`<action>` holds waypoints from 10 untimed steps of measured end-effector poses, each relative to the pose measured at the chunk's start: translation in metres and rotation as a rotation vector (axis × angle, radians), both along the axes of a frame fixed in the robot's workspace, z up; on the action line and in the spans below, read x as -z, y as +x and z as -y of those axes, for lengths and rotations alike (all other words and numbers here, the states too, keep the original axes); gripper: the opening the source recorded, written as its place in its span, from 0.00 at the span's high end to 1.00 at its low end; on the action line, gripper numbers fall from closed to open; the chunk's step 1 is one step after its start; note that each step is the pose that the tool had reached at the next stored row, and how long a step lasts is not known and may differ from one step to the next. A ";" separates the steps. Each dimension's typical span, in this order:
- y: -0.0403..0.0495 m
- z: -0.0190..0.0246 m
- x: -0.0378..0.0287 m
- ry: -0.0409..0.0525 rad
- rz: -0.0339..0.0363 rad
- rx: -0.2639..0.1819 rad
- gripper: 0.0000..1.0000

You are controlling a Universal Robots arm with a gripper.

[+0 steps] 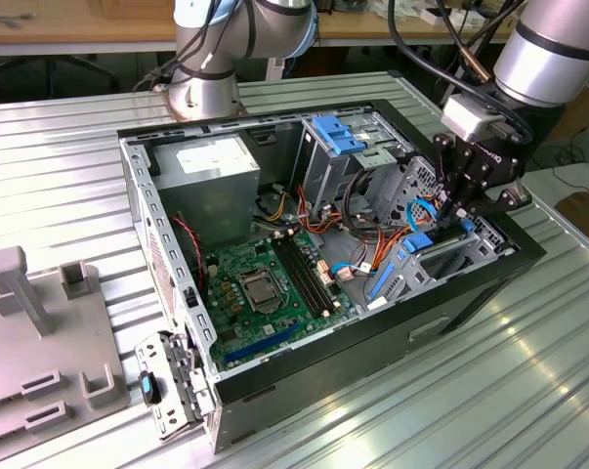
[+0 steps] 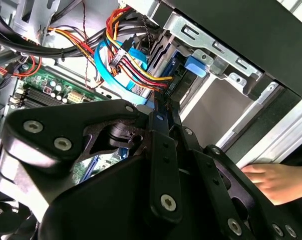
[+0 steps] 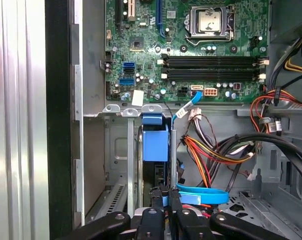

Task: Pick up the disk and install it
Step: 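Insert the second disk wire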

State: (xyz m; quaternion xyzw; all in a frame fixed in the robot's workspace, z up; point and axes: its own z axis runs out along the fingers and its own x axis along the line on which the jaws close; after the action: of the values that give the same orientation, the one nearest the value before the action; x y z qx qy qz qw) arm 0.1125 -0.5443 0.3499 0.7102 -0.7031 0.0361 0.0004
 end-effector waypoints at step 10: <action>-0.0005 0.0000 0.0010 0.0015 0.0028 -0.006 0.84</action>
State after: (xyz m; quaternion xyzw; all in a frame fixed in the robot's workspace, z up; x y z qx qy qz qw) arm 0.1120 -0.5443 0.3489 0.7122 -0.7010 0.0366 -0.0012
